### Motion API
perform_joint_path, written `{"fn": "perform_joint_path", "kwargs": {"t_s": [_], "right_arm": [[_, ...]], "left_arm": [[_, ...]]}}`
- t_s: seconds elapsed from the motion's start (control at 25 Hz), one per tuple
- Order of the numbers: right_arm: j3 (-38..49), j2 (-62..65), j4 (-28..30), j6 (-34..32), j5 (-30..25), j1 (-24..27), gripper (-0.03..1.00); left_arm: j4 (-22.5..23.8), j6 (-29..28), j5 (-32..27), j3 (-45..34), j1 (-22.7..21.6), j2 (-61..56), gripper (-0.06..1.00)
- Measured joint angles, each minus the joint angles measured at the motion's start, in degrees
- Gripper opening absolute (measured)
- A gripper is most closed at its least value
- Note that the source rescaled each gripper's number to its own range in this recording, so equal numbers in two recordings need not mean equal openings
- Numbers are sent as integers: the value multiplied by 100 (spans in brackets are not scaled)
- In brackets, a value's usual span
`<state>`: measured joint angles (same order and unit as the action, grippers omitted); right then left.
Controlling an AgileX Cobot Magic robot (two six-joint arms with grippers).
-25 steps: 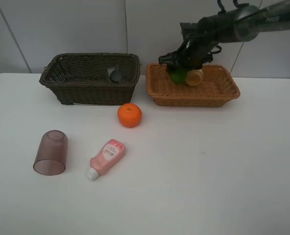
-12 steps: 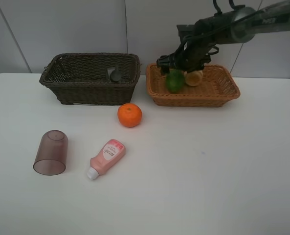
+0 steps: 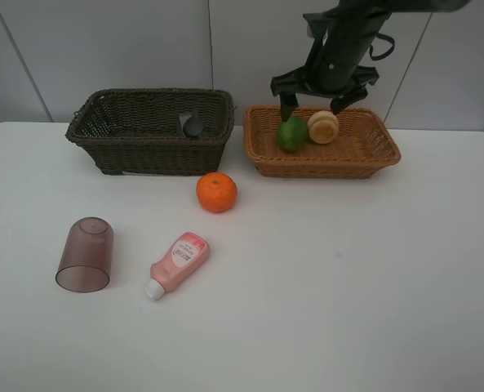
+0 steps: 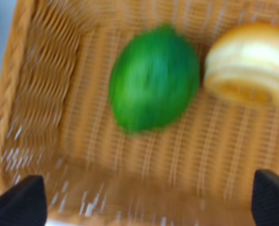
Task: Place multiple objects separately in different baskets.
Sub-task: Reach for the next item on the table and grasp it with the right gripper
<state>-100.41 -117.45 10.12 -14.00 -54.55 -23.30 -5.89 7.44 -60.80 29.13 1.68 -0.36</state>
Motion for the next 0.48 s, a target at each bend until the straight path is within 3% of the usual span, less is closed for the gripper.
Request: {"fn": "perform_joint_path", "kwargs": {"t_s": [0.12, 0.28, 0.48], "right_arm": [[48, 268, -114, 29, -342, -141, 89], [345, 568, -473, 358, -358, -491, 90], [448, 536, -1307, 1936, -340, -882, 90]], "left_arm": [[0, 0, 0, 0, 0, 0, 100], [0, 0, 0, 0, 0, 0, 100], [0, 0, 0, 0, 0, 0, 100]]}}
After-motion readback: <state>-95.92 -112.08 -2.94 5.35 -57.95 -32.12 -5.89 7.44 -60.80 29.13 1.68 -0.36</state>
